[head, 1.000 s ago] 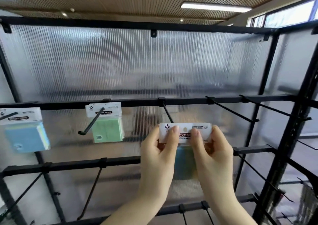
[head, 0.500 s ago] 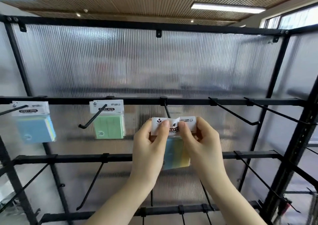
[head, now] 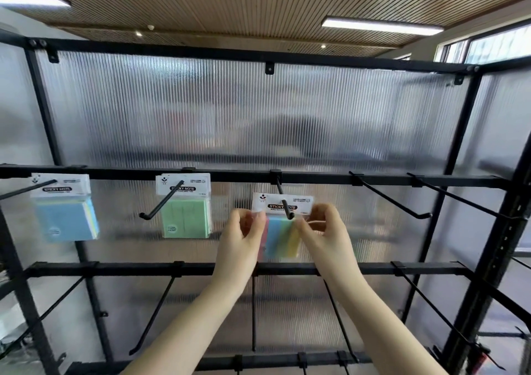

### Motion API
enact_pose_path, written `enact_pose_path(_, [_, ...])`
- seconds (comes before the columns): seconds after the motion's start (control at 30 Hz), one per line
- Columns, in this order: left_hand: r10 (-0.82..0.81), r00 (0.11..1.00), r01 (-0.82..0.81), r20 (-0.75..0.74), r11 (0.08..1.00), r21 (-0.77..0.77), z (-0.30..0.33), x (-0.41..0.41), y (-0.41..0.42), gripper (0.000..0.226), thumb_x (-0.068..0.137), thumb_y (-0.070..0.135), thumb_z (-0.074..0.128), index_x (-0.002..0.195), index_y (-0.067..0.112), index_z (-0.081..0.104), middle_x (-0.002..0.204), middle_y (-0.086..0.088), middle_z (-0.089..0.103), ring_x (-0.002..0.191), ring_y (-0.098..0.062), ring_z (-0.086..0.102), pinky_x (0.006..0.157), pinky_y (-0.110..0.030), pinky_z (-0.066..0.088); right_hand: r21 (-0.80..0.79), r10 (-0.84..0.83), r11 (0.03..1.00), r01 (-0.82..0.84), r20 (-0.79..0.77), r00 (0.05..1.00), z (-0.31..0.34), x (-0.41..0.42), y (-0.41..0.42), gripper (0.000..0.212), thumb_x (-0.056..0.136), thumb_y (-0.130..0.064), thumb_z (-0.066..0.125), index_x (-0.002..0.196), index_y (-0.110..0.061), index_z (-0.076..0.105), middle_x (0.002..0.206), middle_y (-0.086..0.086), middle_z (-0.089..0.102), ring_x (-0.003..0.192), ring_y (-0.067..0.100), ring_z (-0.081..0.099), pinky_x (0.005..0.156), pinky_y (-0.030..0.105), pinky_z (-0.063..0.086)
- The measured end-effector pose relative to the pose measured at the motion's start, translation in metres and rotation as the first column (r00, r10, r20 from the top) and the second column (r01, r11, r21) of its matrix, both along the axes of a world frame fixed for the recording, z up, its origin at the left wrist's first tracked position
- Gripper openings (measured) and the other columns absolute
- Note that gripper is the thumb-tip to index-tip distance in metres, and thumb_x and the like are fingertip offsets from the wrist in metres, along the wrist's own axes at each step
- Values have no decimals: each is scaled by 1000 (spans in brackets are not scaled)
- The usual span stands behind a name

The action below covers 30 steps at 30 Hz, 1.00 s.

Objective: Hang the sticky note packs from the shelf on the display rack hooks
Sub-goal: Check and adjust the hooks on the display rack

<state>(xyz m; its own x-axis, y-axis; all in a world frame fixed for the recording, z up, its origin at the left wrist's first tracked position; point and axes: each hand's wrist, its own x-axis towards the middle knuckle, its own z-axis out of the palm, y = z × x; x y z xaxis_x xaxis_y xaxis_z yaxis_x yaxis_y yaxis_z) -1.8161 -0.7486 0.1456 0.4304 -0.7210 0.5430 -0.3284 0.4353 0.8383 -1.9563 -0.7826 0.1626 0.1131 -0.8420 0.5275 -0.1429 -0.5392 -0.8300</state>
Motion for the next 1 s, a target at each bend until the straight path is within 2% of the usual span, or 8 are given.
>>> enact_pose_path(0.17, [44, 999, -43, -13, 991, 124, 0, 8, -25, 30, 92, 44, 50, 97, 15, 52, 86, 1, 59, 71, -3, 58, 53, -6, 43, 124, -2, 992, 8, -47, 999, -4, 7, -25, 16, 92, -22, 61, 102, -22, 48, 97, -9, 57, 89, 5, 57, 67, 15, 45])
enact_pose_path(0.27, [44, 999, -40, -14, 976, 216, 2, 11, -37, 36, 93, 50, 45, 99, 14, 50, 90, -1, 61, 78, -11, 61, 56, -9, 45, 183, 4, 983, 12, -91, 996, -4, 13, -37, 19, 93, -25, 60, 105, -21, 46, 95, -10, 54, 86, 4, 55, 59, 11, 42])
enact_pose_path(0.37, [47, 999, -47, 6, 959, 279, 3, 13, -45, 38, 95, 50, 41, 101, 14, 50, 85, 5, 57, 74, -1, 54, 51, -4, 41, 239, 9, 971, 27, -150, 989, -9, 19, -46, 17, 94, -29, 59, 103, -19, 47, 90, -10, 54, 78, -3, 51, 53, 10, 38])
enact_pose_path(0.5, [76, 996, -86, 40, 901, 425, -7, 20, -55, 35, 98, 45, 40, 91, 12, 50, 76, 5, 50, 68, -5, 47, 55, -17, 34, 299, 23, 953, 57, -258, 966, -21, 25, -52, 21, 95, -36, 55, 93, -15, 53, 88, 1, 59, 73, 10, 53, 60, 22, 42])
enact_pose_path(0.63, [54, 998, -41, -10, 863, 504, -26, 22, -52, 40, 99, 43, 41, 89, 6, 53, 75, -2, 50, 68, -15, 48, 61, -26, 38, 332, 41, 943, 35, -220, 975, -26, 33, -53, 29, 95, -38, 53, 95, -10, 57, 85, 6, 60, 75, 17, 57, 64, 29, 45])
enact_pose_path(0.77, [23, 995, 32, -98, 847, 530, -40, 21, -40, 33, 100, 33, 42, 99, 4, 58, 85, -7, 56, 79, -20, 53, 73, -31, 41, 407, 12, 913, 39, -123, 992, -27, 37, -54, 34, 94, -42, 55, 99, -8, 57, 80, 5, 63, 70, 15, 61, 61, 28, 49])
enact_pose_path(0.93, [-53, 992, 108, -113, 817, 566, -47, 31, -19, 22, 101, 24, 42, 99, 7, 57, 81, -3, 60, 70, -14, 54, 62, -25, 42, 554, 6, 832, 20, -44, 999, -35, 41, -50, 30, 93, -42, 57, 85, -14, 51, 81, 5, 61, 71, 17, 61, 61, 29, 50])
enact_pose_path(1.0, [-65, 992, 115, -105, 803, 584, -48, 38, -11, 19, 100, 20, 43, 103, 7, 56, 85, -5, 62, 69, -13, 56, 61, -24, 42, 621, 0, 783, 19, -32, 1000, -42, 45, -44, 26, 95, -37, 55, 85, -12, 55, 76, 5, 58, 69, 17, 59, 59, 28, 48])
